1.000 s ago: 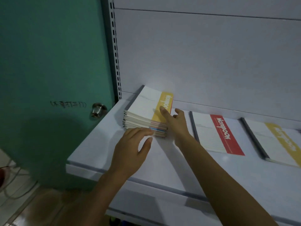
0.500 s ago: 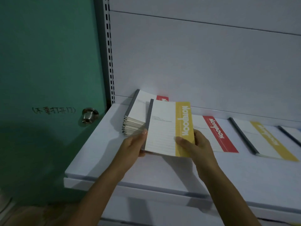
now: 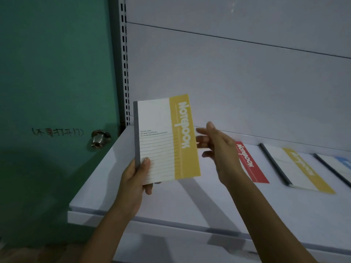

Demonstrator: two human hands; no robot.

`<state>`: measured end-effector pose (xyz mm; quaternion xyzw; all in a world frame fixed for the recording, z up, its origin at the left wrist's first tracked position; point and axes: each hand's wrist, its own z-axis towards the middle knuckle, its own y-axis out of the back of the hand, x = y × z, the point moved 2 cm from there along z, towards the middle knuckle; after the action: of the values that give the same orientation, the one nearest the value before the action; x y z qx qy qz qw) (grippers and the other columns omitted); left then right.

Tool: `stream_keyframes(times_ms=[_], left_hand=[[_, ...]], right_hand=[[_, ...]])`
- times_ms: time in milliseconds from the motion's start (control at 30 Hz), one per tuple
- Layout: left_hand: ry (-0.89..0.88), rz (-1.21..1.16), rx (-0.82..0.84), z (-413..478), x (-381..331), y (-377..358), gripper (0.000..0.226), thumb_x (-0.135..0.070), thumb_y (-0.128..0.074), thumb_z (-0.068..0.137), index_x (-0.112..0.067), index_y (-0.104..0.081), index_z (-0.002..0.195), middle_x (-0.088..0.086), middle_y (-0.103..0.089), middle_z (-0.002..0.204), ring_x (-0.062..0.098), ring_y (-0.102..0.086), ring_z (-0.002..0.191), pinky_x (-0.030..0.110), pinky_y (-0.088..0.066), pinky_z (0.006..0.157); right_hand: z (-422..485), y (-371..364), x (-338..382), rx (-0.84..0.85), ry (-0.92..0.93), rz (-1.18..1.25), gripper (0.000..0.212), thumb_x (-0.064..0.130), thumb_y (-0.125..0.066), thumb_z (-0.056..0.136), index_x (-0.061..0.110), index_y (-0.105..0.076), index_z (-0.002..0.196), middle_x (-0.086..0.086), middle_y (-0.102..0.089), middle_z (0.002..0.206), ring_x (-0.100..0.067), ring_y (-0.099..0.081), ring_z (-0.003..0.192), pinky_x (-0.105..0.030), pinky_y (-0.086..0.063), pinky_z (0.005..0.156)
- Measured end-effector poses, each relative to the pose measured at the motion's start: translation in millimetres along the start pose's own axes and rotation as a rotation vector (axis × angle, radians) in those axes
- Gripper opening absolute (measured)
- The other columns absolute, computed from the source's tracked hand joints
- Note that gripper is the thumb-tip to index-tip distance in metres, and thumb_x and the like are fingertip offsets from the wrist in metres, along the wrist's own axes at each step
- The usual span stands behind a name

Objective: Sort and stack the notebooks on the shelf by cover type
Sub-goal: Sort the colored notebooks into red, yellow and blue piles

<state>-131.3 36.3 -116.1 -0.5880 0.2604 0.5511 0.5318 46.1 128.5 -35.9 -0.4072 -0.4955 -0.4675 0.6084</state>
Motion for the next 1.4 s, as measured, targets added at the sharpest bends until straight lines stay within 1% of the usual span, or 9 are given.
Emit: stream_keyframes(times_ms=[100, 200, 267, 433, 667, 967, 1100, 1233, 1400], left_hand=[[0.041, -0.067, -0.090, 1.4, -0.8, 3.3, 0.023, -0.039, -0.051, 0.084, -0.037, -0.063, 0.103, -0.013, -0.070, 0.088, 0.001, -0.061, 0.066, 0.020, -0.042, 0.054], [0.058, -0.052, -0.101, 2.0, -2.0, 2.4, 0.020, -0.041, -0.052, 0.083, -0.041, -0.063, 0.099, -0.014, -0.071, 0.089, -0.001, -0.063, 0.068, 0.026, -0.042, 0.064], [0.047, -0.041, -0.097, 1.8, -1.7, 3.0, 0.020, -0.041, -0.053, 0.083, -0.044, -0.066, 0.097, -0.014, -0.071, 0.090, 0.000, -0.063, 0.069, 0.027, -0.041, 0.064], [-0.004, 0.030, -0.056, 0.4, -1.6, 2.1, 0.027, -0.039, -0.051, 0.086, -0.038, -0.061, 0.110, -0.010, -0.071, 0.094, 0.003, -0.059, 0.066, 0.018, -0.042, 0.049], [-0.013, 0.183, -0.005, 0.0, -0.3, -28.8, 0.022, -0.038, -0.052, 0.087, -0.031, -0.060, 0.106, -0.009, -0.073, 0.088, 0.000, -0.062, 0.058, 0.012, -0.039, 0.039], [-0.005, 0.135, 0.166, 11.0, 6.3, -124.0, 0.016, -0.024, -0.048, 0.098, -0.024, -0.060, 0.108, -0.007, -0.070, 0.074, 0.005, -0.056, 0.050, 0.016, -0.036, 0.038], [-0.007, 0.164, 0.130, 14.7, 17.0, -144.3, 0.010, -0.028, -0.051, 0.096, -0.031, -0.060, 0.095, -0.016, -0.071, 0.080, -0.001, -0.063, 0.062, 0.015, -0.045, 0.046], [0.052, 0.134, 0.194, 14.2, 28.7, -161.0, 0.013, -0.026, -0.050, 0.096, -0.032, -0.059, 0.104, -0.020, -0.071, 0.094, 0.000, -0.067, 0.086, 0.015, -0.052, 0.060], [0.034, 0.119, 0.289, 10.6, 32.0, -176.5, 0.048, -0.008, -0.063, 0.088, -0.037, -0.048, 0.123, -0.008, -0.069, 0.113, 0.009, -0.066, 0.101, 0.023, -0.056, 0.074]], right_hand=[[35.8, -6.1, -6.1, -0.267, -0.059, -0.165, 0.038, 0.039, -0.060, 0.091, 0.014, -0.056, 0.119, -0.005, -0.063, 0.118, -0.017, -0.058, 0.102, -0.029, -0.047, 0.079], [52.3, -24.8, -23.3, -0.092, -0.253, -0.214, 0.076, 0.035, -0.071, 0.084, 0.013, -0.029, 0.143, -0.012, -0.050, 0.135, -0.018, -0.053, 0.101, -0.032, -0.042, 0.085], [47.3, -34.6, -32.9, -0.017, -0.319, -0.225, 0.080, 0.028, -0.070, 0.085, 0.011, -0.022, 0.147, -0.012, -0.054, 0.134, -0.013, -0.056, 0.088, -0.031, -0.045, 0.081], [30.5, -16.1, -49.5, -0.044, -0.296, -0.172, 0.031, 0.016, -0.064, 0.089, 0.011, -0.058, 0.119, -0.005, -0.071, 0.104, -0.021, -0.069, 0.091, -0.025, -0.054, 0.064], [-2.6, 69.0, -32.8, -0.283, -0.213, 0.106, 0.044, -0.004, -0.054, 0.092, 0.013, -0.051, 0.132, -0.005, -0.068, 0.106, -0.017, -0.071, 0.081, -0.028, -0.057, 0.060], [-48.3, 120.3, -17.6, -0.417, 0.004, 0.179, 0.043, 0.010, -0.059, 0.090, 0.027, -0.054, 0.129, -0.002, -0.067, 0.116, -0.022, -0.070, 0.096, -0.028, -0.059, 0.065], [-61.6, 137.0, -15.7, -0.465, 0.091, 0.195, 0.040, 0.013, -0.059, 0.089, 0.029, -0.054, 0.125, 0.001, -0.070, 0.109, -0.020, -0.070, 0.096, -0.028, -0.058, 0.065], [-69.1, 149.9, -19.8, -0.463, 0.094, 0.144, 0.039, 0.014, -0.057, 0.091, 0.030, -0.055, 0.126, 0.004, -0.070, 0.108, -0.021, -0.069, 0.097, -0.029, -0.058, 0.066], [-63.4, 156.0, -29.0, -0.459, -0.091, 0.243, 0.030, 0.043, -0.049, 0.094, 0.025, -0.065, 0.113, -0.001, -0.073, 0.103, -0.019, -0.071, 0.091, -0.035, -0.057, 0.069]])
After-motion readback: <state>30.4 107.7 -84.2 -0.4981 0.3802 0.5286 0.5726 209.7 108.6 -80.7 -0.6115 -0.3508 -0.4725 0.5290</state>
